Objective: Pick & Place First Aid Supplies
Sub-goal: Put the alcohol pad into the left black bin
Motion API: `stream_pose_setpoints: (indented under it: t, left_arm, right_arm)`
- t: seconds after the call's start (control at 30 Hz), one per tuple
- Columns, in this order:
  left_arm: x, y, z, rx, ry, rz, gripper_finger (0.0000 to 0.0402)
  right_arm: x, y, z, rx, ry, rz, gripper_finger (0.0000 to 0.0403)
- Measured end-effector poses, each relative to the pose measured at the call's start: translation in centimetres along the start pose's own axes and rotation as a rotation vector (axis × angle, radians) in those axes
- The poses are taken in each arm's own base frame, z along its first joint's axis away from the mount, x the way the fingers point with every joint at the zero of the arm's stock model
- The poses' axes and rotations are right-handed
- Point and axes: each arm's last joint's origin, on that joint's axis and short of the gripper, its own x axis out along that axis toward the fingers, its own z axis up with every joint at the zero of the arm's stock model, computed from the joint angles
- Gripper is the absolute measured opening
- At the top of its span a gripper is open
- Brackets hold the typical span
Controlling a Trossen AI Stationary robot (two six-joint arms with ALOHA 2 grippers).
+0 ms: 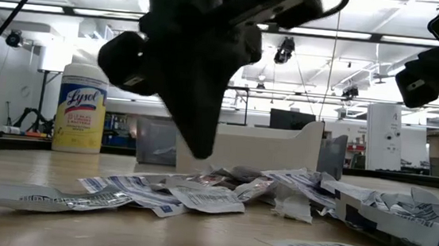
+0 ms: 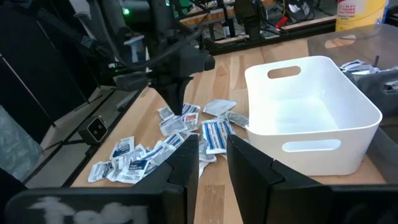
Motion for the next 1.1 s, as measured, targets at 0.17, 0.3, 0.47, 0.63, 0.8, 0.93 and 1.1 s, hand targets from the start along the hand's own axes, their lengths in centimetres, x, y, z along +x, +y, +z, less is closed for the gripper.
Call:
stream_pose_setpoints:
  t: [0.17, 0.3, 0.47, 0.63, 0.8, 0.93, 1.1]
  left_arm:
    - [0.0, -0.3, -0.1, 0.0, 0.0, -0.034, 0.0]
    - [-0.4, -0.9, -0.4, 0.011, -0.004, -0.071, 0.0]
    - [-0.2, -0.7, -0.9, -0.027, 0.009, -0.045, 0.0]
    - [-0.2, -0.5, -1.1, -0.023, 0.014, -0.023, 0.0]
    - [-0.2, -0.5, -1.1, 0.015, 0.008, -0.027, 0.0022]
    - [0.0, -0.5, -1.0, 0.037, -0.021, -0.026, 0.0064]
    - [0.6, 0.1, -0.8, 0.03, -0.026, 0.002, 0.0104]
  right_arm:
    - [0.0, 0.0, 0.0, 0.0, 0.0, 0.0, 0.0069]
    - [0.0, 0.0, 0.0, 0.0, 0.0, 0.0, 0.007]
    - [0.0, 0.0, 0.0, 0.0, 0.0, 0.0, 0.0078]
    - [0.0, 0.0, 0.0, 0.0, 0.0, 0.0, 0.0085]
    - [0.0, 0.0, 0.0, 0.0, -0.001, 0.0, 0.0085]
    - [0.0, 0.0, 0.0, 0.003, -0.002, 0.0, 0.0078]
    - [0.0, 0.0, 0.0, 0.007, -0.001, 0.0, 0.0069]
